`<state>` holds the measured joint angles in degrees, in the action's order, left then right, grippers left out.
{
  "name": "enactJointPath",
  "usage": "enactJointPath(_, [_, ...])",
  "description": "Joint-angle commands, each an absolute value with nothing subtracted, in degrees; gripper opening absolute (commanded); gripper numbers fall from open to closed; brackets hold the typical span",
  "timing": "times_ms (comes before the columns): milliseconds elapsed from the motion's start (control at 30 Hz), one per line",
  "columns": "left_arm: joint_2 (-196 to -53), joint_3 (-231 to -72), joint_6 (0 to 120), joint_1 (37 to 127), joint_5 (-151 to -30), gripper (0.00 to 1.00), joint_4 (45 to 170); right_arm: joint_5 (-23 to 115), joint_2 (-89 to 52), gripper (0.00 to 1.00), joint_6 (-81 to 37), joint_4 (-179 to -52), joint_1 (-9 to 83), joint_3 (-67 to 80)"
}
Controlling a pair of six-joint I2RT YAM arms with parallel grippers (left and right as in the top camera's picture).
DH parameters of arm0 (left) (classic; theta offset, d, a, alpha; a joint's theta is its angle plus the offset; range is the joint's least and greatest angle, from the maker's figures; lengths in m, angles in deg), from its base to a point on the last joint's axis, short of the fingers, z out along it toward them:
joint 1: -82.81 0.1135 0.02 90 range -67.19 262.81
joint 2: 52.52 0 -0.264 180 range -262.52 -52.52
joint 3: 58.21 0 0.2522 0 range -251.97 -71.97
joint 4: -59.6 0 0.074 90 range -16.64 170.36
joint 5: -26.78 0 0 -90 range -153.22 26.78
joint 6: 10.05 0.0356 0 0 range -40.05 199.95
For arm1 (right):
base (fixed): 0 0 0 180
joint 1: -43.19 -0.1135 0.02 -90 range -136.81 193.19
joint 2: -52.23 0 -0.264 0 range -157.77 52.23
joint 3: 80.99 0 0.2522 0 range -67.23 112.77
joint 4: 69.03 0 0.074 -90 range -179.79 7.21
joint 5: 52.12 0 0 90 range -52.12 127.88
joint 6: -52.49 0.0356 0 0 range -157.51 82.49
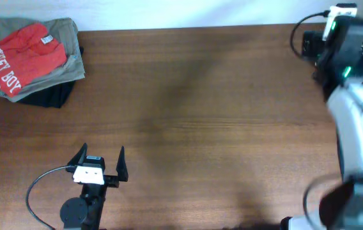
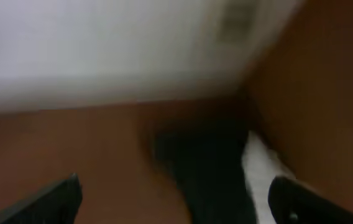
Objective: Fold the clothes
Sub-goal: 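Grasp the dark green NIKE t-shirt with the right gripper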
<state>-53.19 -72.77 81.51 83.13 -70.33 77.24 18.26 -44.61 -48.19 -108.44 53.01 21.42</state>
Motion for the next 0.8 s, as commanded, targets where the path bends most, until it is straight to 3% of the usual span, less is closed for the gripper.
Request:
enactJointPath(0, [-52.9, -72.5, 82.4, 83.0, -70.9, 0.99, 77.3, 16.1, -54.0, 0.99, -48.5, -115.6, 56.6, 32.2])
enactJointPath(300, [-52.9, -72.5, 82.4, 83.0, -70.9, 0.99, 77.3, 27.5, -68.6, 0.99, -51.2, -108.1, 68.8, 32.2])
enactJointPath(533, [-52.9, -72.5, 82.4, 83.0, -70.9, 0.99, 77.3, 29.4, -79.7, 0.99, -51.2, -102.0, 67.9, 32.2])
enactJointPath(767, [-52.9, -72.5, 82.4, 83.0, -70.9, 0.99, 77.3, 29.4, -80.5, 0.99, -51.2, -100.4, 68.0, 32.2])
